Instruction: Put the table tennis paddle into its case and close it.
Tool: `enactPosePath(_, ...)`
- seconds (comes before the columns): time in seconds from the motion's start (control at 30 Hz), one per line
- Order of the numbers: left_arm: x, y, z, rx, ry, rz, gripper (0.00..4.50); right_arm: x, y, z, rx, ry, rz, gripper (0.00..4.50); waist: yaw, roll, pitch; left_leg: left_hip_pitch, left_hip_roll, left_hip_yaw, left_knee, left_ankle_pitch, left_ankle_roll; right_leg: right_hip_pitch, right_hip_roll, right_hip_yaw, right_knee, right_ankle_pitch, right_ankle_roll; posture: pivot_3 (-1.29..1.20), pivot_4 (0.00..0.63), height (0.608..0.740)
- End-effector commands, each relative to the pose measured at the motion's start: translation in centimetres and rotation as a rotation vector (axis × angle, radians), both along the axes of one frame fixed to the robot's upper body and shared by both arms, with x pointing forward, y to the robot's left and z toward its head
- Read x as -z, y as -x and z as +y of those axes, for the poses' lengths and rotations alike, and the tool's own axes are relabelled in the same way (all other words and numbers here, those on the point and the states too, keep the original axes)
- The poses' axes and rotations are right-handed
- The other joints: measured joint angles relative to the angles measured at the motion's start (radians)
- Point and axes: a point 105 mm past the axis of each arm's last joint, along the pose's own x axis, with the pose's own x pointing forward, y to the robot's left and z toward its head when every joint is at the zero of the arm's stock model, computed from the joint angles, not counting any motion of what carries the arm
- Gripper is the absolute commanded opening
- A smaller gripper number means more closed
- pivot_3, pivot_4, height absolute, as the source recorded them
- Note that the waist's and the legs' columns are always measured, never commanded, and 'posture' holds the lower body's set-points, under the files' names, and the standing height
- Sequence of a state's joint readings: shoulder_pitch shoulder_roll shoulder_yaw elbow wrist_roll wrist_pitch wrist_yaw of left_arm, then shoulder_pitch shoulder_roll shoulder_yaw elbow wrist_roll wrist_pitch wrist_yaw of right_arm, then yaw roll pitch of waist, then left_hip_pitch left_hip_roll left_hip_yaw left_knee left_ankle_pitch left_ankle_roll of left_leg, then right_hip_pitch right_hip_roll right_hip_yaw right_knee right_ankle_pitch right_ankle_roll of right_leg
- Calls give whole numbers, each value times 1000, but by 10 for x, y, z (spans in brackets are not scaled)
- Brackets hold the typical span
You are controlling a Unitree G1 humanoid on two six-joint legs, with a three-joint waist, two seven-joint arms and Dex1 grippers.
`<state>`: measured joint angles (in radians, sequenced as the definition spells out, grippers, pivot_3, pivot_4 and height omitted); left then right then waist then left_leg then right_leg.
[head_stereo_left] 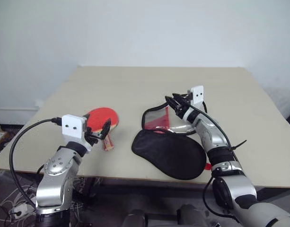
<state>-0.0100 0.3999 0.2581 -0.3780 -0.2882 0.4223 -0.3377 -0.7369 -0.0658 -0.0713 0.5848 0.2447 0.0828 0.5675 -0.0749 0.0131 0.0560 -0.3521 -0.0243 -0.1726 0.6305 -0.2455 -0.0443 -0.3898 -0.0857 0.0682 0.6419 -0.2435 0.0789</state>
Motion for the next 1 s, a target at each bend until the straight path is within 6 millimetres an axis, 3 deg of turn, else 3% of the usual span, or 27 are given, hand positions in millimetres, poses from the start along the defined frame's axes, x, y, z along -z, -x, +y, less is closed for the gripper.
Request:
enactPosePath(0.03, -18, -4, -4, 20, -2, -64, 4094, -18, 2, -3, 5, -9, -63, 2128, 0, 0, 0, 0, 0, 0, 0, 0, 0, 0, 0, 0, 0, 0, 0, 0, 0, 740)
enactPosePath(0.53, -13, -4, -8, 2, -1, -61, 4094, -23, 2, 3, -60, -11, -44, 2128, -1, 0, 0, 0, 0, 0, 0, 0, 0, 0, 0, 0, 0, 0, 0, 0, 0, 740)
enactPosePath(0.7, -9, -10, -18, 2, -1, -59, 4094, -26, 1, 5, -74, 7, -60, 2128, 0, 0, 0, 0, 0, 0, 0, 0, 0, 0, 0, 0, 0, 0, 0, 0, 0, 740)
enactPosePath(1.0, 0, -15, 1, -173, -19, -34, 4094, -22, 0, 3, -70, 39, -64, 2128, -1, 0, 0, 0, 0, 0, 0, 0, 0, 0, 0, 0, 0, 0, 0, 0, 0, 740)
